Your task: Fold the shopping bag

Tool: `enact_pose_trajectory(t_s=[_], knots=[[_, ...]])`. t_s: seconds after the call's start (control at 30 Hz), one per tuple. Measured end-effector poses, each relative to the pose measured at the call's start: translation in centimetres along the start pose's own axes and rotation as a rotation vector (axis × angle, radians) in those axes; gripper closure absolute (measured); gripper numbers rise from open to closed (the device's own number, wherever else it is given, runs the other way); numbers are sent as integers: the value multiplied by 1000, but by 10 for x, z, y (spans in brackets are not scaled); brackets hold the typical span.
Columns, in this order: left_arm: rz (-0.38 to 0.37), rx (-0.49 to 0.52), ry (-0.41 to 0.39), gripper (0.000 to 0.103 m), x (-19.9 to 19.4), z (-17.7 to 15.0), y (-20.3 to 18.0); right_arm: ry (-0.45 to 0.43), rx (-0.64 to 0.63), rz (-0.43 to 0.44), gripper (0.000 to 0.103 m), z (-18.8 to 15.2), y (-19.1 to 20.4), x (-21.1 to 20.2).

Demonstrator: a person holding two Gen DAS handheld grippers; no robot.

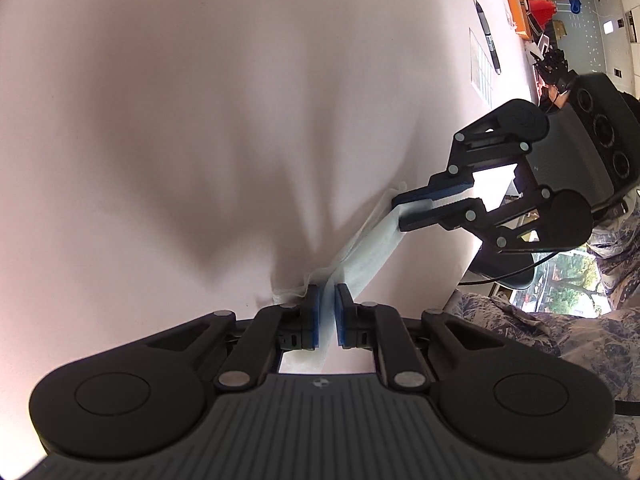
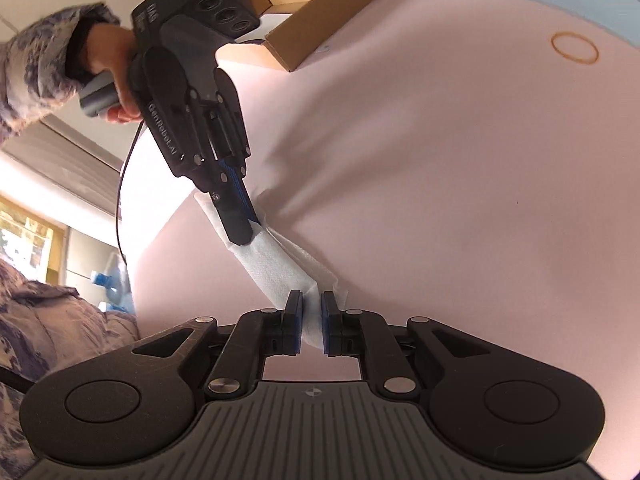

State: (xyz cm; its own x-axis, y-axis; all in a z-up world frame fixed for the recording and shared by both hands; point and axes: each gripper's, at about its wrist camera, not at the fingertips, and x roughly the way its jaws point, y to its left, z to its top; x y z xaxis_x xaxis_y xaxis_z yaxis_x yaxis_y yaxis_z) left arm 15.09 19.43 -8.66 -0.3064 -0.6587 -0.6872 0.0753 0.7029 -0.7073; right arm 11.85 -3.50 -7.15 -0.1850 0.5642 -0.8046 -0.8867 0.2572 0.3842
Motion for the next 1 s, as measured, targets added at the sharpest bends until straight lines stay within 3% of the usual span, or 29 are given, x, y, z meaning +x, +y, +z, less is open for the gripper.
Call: enact_pose_trajectory(t_s=[0.07,0.13,0.23,0.3,0.4,0.63,0.8,1.0], knots=[[6,6,16,94,-4,3,2,-39,-102,-92,84,-7,23,-2],[8,5,31,94,-6,6,4,-94,-156,-157,84,-14,36,-11],[10,2,47,95,7,4,-1,-204,-160,-200,85,-24,49,-40],[10,4,56,95,11,4,-2,-254,-160,-226,92,-29,58,-55],[14,7,71,95,18,5,-5,-289,-171,-193,95,-37,71,-68],[59,43,101,95,33,8,-19,-320,-37,-219,95,-36,64,-35],[70,54,85,95,33,4,-20,-231,-7,-307,95,-39,58,-23],[49,45,69,95,35,-2,-15,-204,49,-347,95,-54,46,-32]])
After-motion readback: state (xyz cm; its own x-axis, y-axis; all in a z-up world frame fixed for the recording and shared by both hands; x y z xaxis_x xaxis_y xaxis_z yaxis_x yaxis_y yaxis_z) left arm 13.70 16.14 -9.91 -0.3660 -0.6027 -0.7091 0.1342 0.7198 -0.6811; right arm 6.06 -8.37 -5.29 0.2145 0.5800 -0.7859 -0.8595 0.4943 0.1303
